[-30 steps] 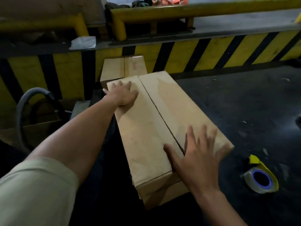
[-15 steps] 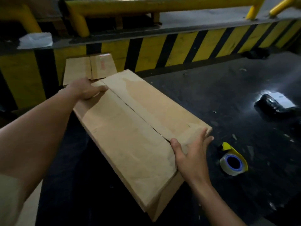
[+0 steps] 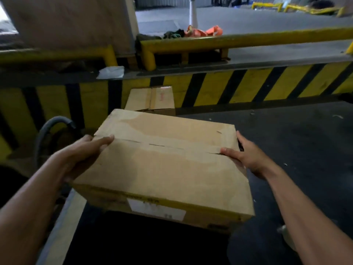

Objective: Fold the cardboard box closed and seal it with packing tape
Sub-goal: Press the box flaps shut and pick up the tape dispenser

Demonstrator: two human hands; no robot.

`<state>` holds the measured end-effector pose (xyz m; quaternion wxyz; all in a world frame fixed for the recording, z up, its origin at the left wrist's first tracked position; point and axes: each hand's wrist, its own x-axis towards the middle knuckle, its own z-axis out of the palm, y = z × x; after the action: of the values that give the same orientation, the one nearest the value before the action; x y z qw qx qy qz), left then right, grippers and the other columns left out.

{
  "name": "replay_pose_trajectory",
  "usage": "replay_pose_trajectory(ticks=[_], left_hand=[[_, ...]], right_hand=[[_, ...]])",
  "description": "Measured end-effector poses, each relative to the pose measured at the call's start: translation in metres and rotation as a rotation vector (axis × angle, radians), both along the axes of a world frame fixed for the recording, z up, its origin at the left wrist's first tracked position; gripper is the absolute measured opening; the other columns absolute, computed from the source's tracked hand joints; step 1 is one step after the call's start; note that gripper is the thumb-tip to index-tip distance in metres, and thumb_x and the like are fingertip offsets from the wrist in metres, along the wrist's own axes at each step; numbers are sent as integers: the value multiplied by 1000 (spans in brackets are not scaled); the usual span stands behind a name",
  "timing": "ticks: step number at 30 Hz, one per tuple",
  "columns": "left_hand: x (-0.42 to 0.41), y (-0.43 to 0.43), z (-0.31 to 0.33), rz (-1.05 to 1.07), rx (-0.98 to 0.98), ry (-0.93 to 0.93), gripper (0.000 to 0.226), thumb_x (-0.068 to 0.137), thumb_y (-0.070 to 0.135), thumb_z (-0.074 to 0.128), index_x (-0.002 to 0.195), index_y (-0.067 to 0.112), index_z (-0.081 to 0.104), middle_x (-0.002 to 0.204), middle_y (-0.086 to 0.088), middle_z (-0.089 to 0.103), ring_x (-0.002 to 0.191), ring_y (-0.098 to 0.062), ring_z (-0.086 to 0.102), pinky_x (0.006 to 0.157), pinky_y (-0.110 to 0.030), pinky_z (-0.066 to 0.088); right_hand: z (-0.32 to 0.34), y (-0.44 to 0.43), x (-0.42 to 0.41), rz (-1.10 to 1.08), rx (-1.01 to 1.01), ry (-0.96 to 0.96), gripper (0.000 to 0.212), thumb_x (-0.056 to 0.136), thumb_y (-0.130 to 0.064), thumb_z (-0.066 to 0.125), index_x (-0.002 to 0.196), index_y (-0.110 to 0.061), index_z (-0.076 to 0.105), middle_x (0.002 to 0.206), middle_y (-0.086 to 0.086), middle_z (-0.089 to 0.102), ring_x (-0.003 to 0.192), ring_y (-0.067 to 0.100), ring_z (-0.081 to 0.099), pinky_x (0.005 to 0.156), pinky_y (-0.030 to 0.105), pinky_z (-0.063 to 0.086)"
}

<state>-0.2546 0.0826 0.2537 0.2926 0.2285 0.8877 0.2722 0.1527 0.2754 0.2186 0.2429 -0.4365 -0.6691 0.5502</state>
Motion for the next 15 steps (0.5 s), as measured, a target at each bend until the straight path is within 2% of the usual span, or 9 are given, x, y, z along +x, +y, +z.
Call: replay_pose_trajectory(ticks=[1, 3, 4, 6, 9, 12, 13, 15], left_hand=[[7, -11, -5, 43, 19, -19, 105, 72, 77, 70, 154, 23, 33, 142, -18, 50, 112, -39, 56, 97, -58, 48], [22, -30, -21, 86, 44, -43, 100, 78, 71, 69, 155, 22, 29, 144, -17, 50, 115, -40, 56, 100, -59, 47], [29, -38, -30, 100, 49, -45, 98, 81, 69, 68, 156, 21, 29, 146, -17, 49, 118, -40, 55, 102, -59, 46], [43, -49, -42, 114, 56, -31, 94, 86, 67, 63, 157, 17, 29, 150, -17, 47, 124, -40, 53, 106, -55, 44], [55, -52, -47, 123, 100, -4, 91, 87, 68, 59, 155, 14, 33, 151, -16, 47, 128, -38, 51, 106, -49, 42], [60, -46, -49, 125, 100, -2, 96, 84, 71, 60, 156, 14, 32, 153, -16, 45, 131, -38, 50, 110, -51, 41], [61, -44, -49, 121, 92, 9, 99, 83, 74, 59, 156, 13, 32, 154, -16, 44, 132, -39, 49, 110, -51, 41], [63, -41, -51, 114, 72, 28, 105, 78, 79, 58, 155, 12, 34, 154, -16, 45, 132, -39, 50, 110, -52, 42]], right_hand=[[-2, 6, -1, 42, -18, -27, 79, 84, -21, 75, 148, -25, 30, 108, -14, 61, 93, 4, 65, 67, 18, 53], [-8, 14, -4, 104, -30, -77, 65, 86, -20, 72, 142, -21, 38, 119, -2, 62, 95, 9, 64, 68, 21, 53], [-10, 16, -7, 120, -26, -102, 63, 88, -22, 70, 142, -20, 38, 125, 0, 61, 95, 9, 63, 67, 20, 51], [-15, 17, -12, 115, 7, -166, 73, 91, -30, 67, 151, -19, 28, 139, -3, 50, 100, 8, 58, 69, 19, 45], [-23, 17, -14, 79, 13, -208, 86, 91, -44, 63, 156, -29, 8, 154, -2, 35, 127, 21, 47, 93, 30, 40], [-30, 20, -7, 33, -87, -222, 87, 90, -54, 58, 153, -43, 0, 155, 3, 36, 129, 29, 47, 106, 46, 39], [-30, 19, -4, 9, -110, -225, 85, 91, -55, 56, 153, -43, -1, 154, 4, 37, 130, 31, 46, 107, 48, 38], [-31, 16, 2, -17, -94, -233, 81, 94, -54, 52, 154, -39, 0, 154, 4, 37, 133, 32, 43, 106, 43, 36]])
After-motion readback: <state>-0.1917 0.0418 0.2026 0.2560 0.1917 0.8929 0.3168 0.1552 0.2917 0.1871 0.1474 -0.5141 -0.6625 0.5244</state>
